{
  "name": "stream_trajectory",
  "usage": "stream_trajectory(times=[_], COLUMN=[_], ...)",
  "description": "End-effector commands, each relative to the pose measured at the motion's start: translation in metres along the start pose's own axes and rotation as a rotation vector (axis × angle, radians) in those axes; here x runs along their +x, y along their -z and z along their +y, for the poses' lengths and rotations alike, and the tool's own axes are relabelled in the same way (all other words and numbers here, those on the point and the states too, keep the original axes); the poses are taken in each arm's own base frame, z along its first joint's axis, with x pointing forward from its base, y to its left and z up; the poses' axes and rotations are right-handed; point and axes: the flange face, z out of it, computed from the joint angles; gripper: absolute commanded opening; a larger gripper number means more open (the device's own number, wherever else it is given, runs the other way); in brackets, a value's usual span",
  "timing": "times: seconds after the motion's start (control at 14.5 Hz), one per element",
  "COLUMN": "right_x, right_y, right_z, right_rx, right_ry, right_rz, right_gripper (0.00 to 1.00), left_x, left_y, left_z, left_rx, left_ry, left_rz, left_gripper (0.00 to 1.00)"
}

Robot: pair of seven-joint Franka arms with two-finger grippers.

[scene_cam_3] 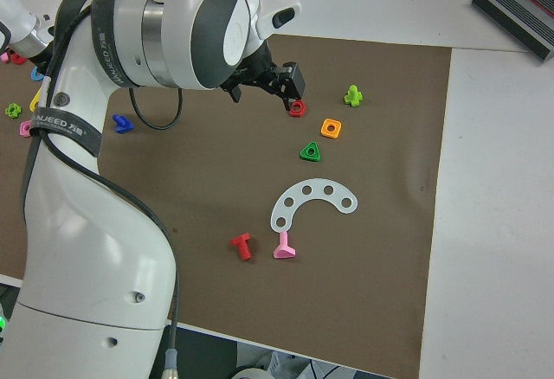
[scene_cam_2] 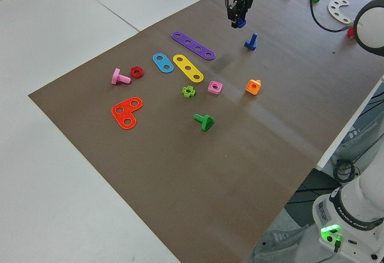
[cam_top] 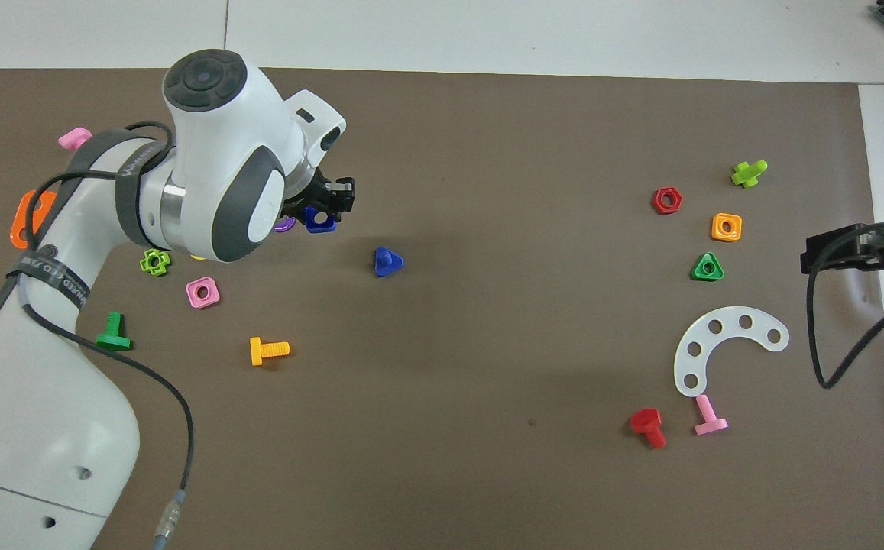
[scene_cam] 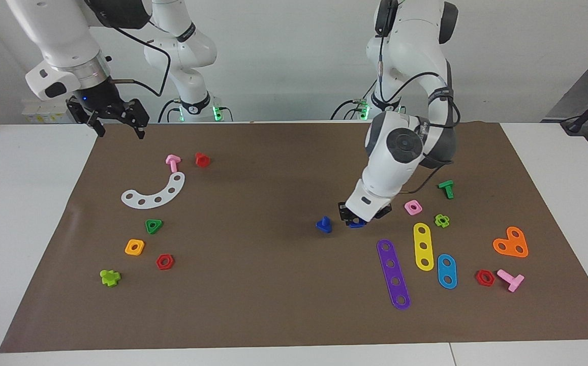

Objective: Unscrew and place screws in storage area
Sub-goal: 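Carry the blue nut beside the purple strip and open the left gripper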

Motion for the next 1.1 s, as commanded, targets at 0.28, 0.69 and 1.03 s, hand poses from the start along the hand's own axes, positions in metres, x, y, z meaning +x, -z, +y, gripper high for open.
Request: stream_trajectory(times=[0.28,0.69,1.03], right_x=[-0.007,-0.008,0.009], right_y=[0.006,0.005,-0.018], right_z=[0.006,0.008,-0.091], right_rx=[-0.009,0.053,0.05], right_ry=[0.019,0.009,0.084], right_rz=[0.002,-0.001,0.046], right_gripper=[1.0,1.0,1.0], left_x=[-0.04,-0.063,-0.058], left_y=[-0.05,-0.086,-0.074], left_z=[-0.08,-0.086,-0.085], left_rx=[-0.007,-0.008,-0.014], left_ry=[-0.082,-0.079,-0.079], left_rz=[-0.122,-0.053,-0.037], left_gripper=[0.06,0.22,1.0])
